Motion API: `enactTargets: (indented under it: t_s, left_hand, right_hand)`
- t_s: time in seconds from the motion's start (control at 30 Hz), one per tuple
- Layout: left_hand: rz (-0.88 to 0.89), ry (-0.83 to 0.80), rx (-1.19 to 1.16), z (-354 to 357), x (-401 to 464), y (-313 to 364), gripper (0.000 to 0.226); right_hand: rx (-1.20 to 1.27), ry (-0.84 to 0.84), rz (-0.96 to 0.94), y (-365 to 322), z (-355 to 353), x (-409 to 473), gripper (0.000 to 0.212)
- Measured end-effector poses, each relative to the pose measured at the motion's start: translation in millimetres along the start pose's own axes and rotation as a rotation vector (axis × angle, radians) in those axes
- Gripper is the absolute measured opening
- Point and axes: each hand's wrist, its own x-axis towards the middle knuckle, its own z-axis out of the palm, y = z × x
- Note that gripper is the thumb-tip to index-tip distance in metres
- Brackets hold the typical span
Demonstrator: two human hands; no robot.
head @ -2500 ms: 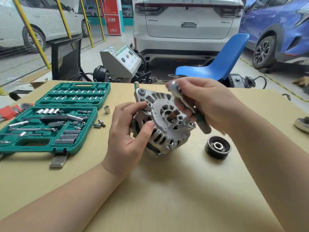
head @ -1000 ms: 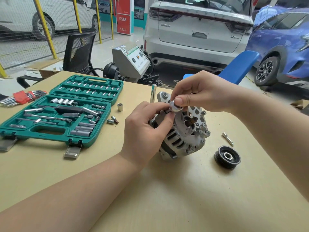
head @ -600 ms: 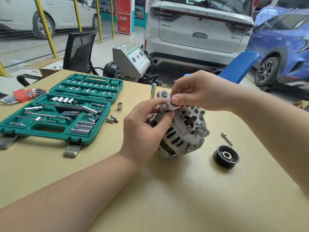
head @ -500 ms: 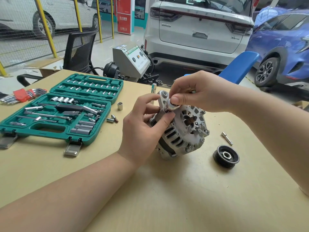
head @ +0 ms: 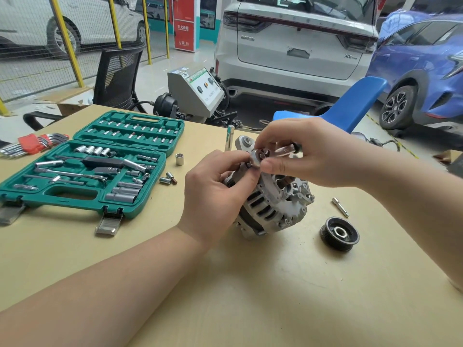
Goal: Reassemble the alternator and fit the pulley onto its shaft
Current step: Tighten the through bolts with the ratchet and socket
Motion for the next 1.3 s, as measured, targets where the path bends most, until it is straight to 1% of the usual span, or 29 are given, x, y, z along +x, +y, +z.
enactTargets:
  t_s: [0.17,0.27,0.33,0.37,0.4,0.5,0.57,0.7,0.8,0.87,0.93,0.97,1.0,1.03,1.13,1.2,1.3]
  left_hand:
    - [-0.021,0.004,-0.009,1.2,-0.3,0.5,0.017]
    - [-0.02,0.003,-0.013,0.2,-0.2,-0.4,0.018]
    - [-0.008,-0.003,-0.001,-0.8,-0.8,-1.6,0.017]
    - [-0.003,-0.004,0.006,-1.1,-1.1,-2.1,0.017]
    - [0.003,-0.004,0.016,-1.4,-1.2,-2.7,0.017]
    - [0.022,-0.007,0.058,-1.9,-1.5,-3.8,0.016]
    - [0.033,-0.01,0.073,-2.6,-1.6,-4.5,0.019]
    - [0.042,-0.011,0.078,-3.8,-2.3,-5.0,0.022]
    - [0.059,-0.003,0.106,-4.5,-3.2,-4.1,0.022]
    - [0.062,-0.003,0.106,-4.5,-3.5,-3.6,0.021]
    - [0.059,-0.002,0.106,-4.4,-2.9,-3.9,0.02]
    - [0.053,-0.001,0.104,-4.1,-2.8,-4.3,0.019]
    - [0.043,0.0,0.099,-3.8,-2.7,-5.0,0.018]
    - [0.033,-0.001,0.095,-3.4,-2.5,-5.5,0.017]
    - [0.044,-0.008,0.118,-3.1,-1.4,-7.7,0.019]
    - [0.071,-0.017,0.132,-3.6,0.2,-8.7,0.019]
    - [0.115,-0.023,0.14,-5.3,1.7,-11.2,0.016]
  right_hand:
    - [-0.074,0.044,0.032,-8.0,2.0,-7.5,0.033]
    - [-0.203,0.118,0.061,-11.3,4.7,-10.2,0.035]
    - [-0.292,0.166,0.114,-14.2,10.1,-13.0,0.032]
    - [-0.291,0.173,0.138,-15.9,13.9,-14.9,0.03]
    - [-0.252,0.173,0.153,-17.4,17.4,-17.0,0.027]
    - [-0.03,0.185,0.194,-22.6,21.9,-19.1,0.021]
    - [0.073,0.233,0.243,-25.6,23.1,-16.4,0.021]
    - [0.169,0.342,0.328,-30.7,28.6,-9.4,0.017]
    - [0.37,0.384,0.385,-30.0,30.7,-8.1,0.015]
    - [0.52,0.405,0.444,-30.3,34.2,-8.7,0.028]
    - [0.594,0.411,0.467,-31.8,38.5,-8.7,0.046]
    - [0.57,0.401,0.443,-32.9,39.7,-8.9,0.051]
    - [0.494,0.378,0.401,-33.9,38.8,-9.2,0.053]
    - [0.373,0.333,0.344,-34.8,35.3,-9.1,0.05]
    - [-0.037,0.128,0.198,-41.7,16.8,-4.3,0.029]
    - [-0.186,0.035,0.146,-46.4,6.7,1.3,0.024]
    - [-0.364,-0.04,0.083,-56.6,0.3,7.9,0.02]
